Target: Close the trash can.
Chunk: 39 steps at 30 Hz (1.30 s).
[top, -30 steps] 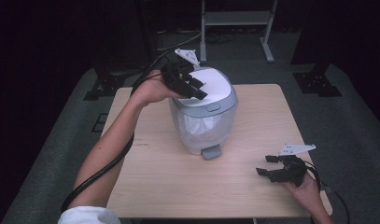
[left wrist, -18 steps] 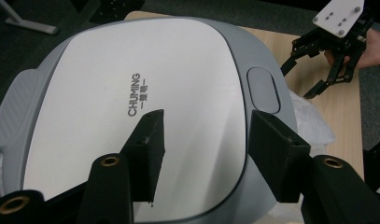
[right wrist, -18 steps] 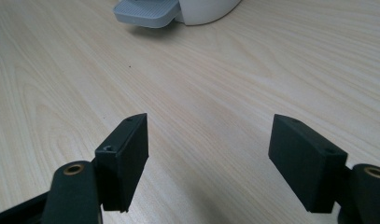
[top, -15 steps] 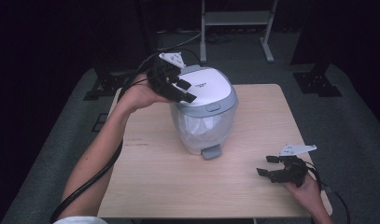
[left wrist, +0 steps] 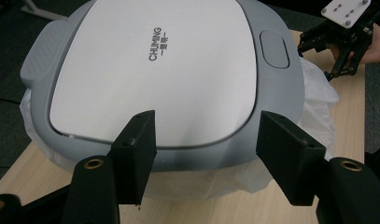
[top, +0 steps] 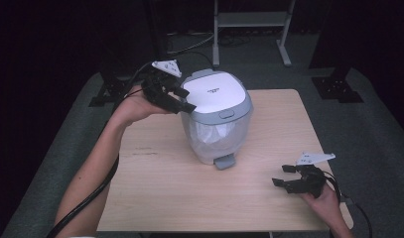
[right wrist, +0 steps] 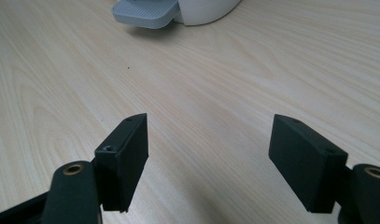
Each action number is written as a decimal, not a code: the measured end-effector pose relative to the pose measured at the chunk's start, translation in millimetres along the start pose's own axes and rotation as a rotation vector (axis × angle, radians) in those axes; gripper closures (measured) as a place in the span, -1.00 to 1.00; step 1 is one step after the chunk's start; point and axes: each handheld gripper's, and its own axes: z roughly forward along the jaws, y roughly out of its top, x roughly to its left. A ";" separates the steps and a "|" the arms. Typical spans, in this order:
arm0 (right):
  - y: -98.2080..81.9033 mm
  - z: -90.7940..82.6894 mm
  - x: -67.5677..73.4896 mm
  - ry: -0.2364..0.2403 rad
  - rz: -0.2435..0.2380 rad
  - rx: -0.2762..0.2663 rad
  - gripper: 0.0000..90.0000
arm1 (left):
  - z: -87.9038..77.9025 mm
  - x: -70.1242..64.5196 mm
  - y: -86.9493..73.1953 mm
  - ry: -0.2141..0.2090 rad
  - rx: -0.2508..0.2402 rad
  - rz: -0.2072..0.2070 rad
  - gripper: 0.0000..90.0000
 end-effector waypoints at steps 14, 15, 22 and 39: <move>1.3 1.6 0.7 0.000 -0.002 -0.003 -0.39 | -11.5 -1.8 -30.4 0.027 -0.018 -0.055 -0.26; 1.3 1.8 0.6 0.000 -0.002 -0.002 -0.39 | -11.8 -1.5 -32.4 0.026 -0.017 -0.055 -0.27; 1.2 3.0 -0.3 0.002 0.003 0.002 -0.39 | -13.0 -1.7 -45.1 0.033 -0.028 -0.074 -0.32; 1.0 -0.3 -2.1 -0.007 0.007 -0.011 -0.40 | -10.8 -3.1 -74.2 0.045 -0.032 -0.117 -0.48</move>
